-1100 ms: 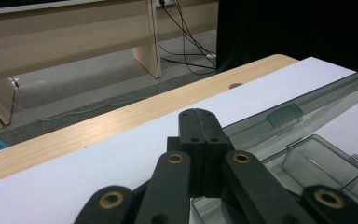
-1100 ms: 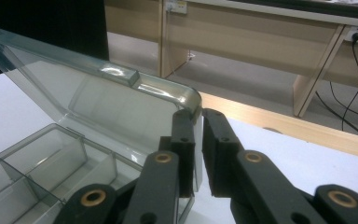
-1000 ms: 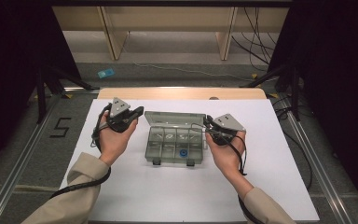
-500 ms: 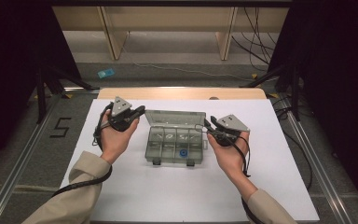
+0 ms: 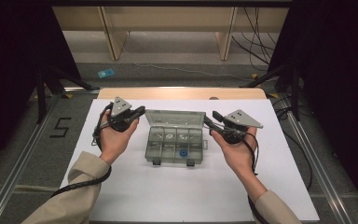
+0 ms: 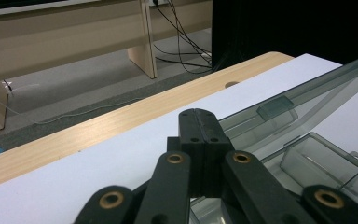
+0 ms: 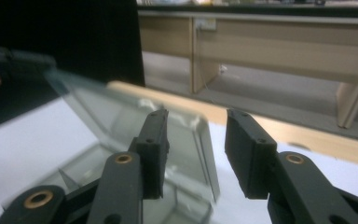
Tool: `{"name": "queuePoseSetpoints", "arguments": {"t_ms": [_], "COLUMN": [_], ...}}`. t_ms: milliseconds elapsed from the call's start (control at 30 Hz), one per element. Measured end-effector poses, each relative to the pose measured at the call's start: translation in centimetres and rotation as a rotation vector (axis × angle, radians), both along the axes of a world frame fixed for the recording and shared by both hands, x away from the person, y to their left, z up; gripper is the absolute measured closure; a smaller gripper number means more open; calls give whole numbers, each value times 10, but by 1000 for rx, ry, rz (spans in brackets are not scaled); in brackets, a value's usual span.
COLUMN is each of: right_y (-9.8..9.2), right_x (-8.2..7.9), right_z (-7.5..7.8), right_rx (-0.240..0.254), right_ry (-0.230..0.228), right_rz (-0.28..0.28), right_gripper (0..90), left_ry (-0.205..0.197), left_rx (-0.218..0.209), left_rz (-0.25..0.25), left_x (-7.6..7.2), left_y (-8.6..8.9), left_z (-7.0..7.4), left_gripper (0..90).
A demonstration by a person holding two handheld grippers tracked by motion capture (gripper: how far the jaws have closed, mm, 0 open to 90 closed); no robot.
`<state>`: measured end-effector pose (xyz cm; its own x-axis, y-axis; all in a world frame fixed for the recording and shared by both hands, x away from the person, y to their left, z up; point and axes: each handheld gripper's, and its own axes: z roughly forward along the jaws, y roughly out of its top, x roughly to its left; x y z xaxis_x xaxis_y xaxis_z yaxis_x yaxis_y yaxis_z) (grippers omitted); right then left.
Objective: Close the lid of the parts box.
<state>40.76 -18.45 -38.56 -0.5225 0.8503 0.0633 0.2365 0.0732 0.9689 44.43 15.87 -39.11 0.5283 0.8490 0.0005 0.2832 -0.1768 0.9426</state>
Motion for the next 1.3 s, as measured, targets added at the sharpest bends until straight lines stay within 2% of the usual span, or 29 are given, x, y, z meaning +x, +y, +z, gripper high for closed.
{"name": "queuePoseSetpoints", "arguments": {"t_ms": [67, 100, 200, 233, 433, 567, 600, 633, 733, 800, 1167, 1300], "right_y": [-2, -2, 1, 2, 6, 4, 4, 3, 3, 2, 6, 6], "right_x": [5, 8, 18, 21, 37, 38, 38, 39, 39, 37, 37, 35], "right_z": [8, 12, 19, 20, 16, 13, 12, 11, 10, 11, 9, 10], "right_rx": [39, 54, 55, 56, 62, 70, 82, 64, 72, 71, 72, 68], "right_ry": [7, 2, 19, 38, 137, 168, 168, 173, 172, 204, 220, 243], "right_rz": [4, 3, -4, 3, 15, 13, 14, 21, 27, 37, 68, 69], "right_gripper": [671, 730, 873, 900, 900, 900, 900, 900, 900, 900, 900, 900], "left_ry": [0, 0, 3, 3, 7, 7, 8, 9, 13, 15, 26, 26], "left_rx": [1, 1, 0, -1, 1, 3, 4, 5, 5, 5, 8, 11], "left_rz": [0, -1, -4, -4, -10, -14, -14, -16, -21, -26, -40, -43], "left_x": [-1, -1, -1, -2, -3, -4, -4, -4, -5, -5, -5, -6], "left_y": [0, 0, 0, 0, 1, 1, 1, 1, 1, 2, 4, 4], "left_z": [0, 0, 0, 0, 1, 1, 1, 2, 2, 2, 2, 2], "left_gripper": [899, 899, 899, 899, 899, 899, 899, 899, 899, 899, 899, 899]}}
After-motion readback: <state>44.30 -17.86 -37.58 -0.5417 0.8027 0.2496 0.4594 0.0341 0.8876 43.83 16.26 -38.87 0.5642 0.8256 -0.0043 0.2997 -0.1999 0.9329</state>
